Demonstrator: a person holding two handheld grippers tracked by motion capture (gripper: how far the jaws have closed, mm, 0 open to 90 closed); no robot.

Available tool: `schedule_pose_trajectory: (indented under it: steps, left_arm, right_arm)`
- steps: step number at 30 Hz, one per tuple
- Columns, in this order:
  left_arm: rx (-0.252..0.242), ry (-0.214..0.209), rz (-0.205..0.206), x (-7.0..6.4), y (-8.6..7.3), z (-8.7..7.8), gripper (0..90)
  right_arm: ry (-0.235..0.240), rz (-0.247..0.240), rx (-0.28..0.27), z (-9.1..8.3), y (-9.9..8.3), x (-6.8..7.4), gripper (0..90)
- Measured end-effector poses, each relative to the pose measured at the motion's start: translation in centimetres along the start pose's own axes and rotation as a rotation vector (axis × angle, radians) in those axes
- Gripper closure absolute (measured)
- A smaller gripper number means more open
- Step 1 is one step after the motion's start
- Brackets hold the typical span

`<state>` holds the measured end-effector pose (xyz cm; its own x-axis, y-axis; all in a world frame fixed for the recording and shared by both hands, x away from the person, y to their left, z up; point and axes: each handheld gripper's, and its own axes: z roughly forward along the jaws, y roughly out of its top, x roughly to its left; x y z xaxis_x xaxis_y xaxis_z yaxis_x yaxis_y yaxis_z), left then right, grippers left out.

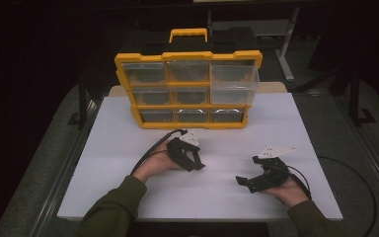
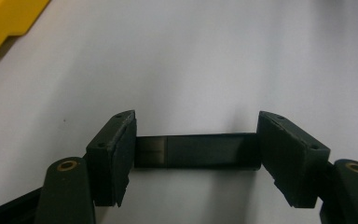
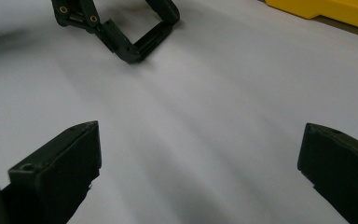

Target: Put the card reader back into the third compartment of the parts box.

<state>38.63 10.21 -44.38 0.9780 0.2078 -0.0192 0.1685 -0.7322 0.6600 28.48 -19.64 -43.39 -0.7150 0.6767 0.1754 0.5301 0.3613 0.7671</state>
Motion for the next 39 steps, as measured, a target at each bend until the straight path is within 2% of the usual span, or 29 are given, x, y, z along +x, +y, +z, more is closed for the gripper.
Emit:
schedule_pose_trajectory:
  steps: [10, 24, 39]
  left_arm:
    - [-0.023, -0.02, -0.029, 0.3, 0.1, -1.3, 29.7]
    - [-0.067, -0.014, -0.067, 0.7, 0.7, -3.7, 29.8]
    - [-0.105, -0.011, -0.074, 1.2, 1.5, -6.4, 29.7]
  right_arm:
    - [0.001, -0.002, 0.0, 0.0, 0.0, 0.0, 0.0]
    - [0.004, -0.004, 0.003, 0.1, 0.0, 0.0, 0.0]
    - [0.007, -0.006, 0.004, 0.4, 0.0, 0.0, 0.0]
